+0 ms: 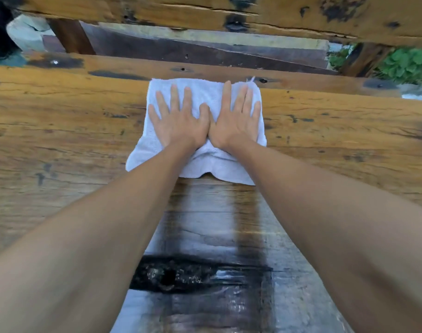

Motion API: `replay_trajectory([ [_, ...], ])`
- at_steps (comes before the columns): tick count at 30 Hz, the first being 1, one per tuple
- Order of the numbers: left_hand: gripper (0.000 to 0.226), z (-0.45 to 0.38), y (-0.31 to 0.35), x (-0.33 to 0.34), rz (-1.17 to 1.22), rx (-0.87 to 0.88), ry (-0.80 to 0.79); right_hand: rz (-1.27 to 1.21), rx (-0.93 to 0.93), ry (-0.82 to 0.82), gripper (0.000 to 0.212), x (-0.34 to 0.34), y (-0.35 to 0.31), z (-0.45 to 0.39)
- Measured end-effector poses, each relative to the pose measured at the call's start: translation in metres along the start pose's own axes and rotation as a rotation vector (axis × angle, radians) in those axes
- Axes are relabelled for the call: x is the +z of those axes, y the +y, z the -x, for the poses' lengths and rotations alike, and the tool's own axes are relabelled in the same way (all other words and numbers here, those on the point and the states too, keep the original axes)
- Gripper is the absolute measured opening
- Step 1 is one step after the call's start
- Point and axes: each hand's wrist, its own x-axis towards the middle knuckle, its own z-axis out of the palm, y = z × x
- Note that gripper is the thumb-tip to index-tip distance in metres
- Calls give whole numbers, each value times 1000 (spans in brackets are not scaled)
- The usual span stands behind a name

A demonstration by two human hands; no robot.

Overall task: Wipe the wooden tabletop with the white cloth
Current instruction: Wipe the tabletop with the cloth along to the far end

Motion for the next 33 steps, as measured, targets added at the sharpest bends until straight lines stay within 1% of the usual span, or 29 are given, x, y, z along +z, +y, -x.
replay_trajectory([
  [5, 67, 74, -8, -1, 48, 30, -16, 12, 8, -33, 81, 1, 18, 70],
  [9, 67, 152, -19, -1, 50, 79, -32, 26, -32, -30, 75, 5, 37, 144],
  [12, 65, 221, -28, 1, 61, 122, -30, 29, -75, -33, 73, 10, 53, 210],
  [16, 65, 309, -38, 0, 78, 113, -103, 59, -81, -48, 70, 15, 72, 300],
  [20, 64, 405, -50, -4, 84, 125, -110, 47, -93, -59, 70, 15, 89, 395],
  [28, 65, 585, -67, -13, 67, 126, -129, 61, -32, -113, 74, 11, 127, 569],
  [30, 66, 618, -68, -14, 74, 113, -137, 38, 14, -100, 75, 14, 135, 606],
  [33, 69, 663, -67, -20, 66, 106, -163, -33, 136, -63, 78, 11, 143, 654],
])
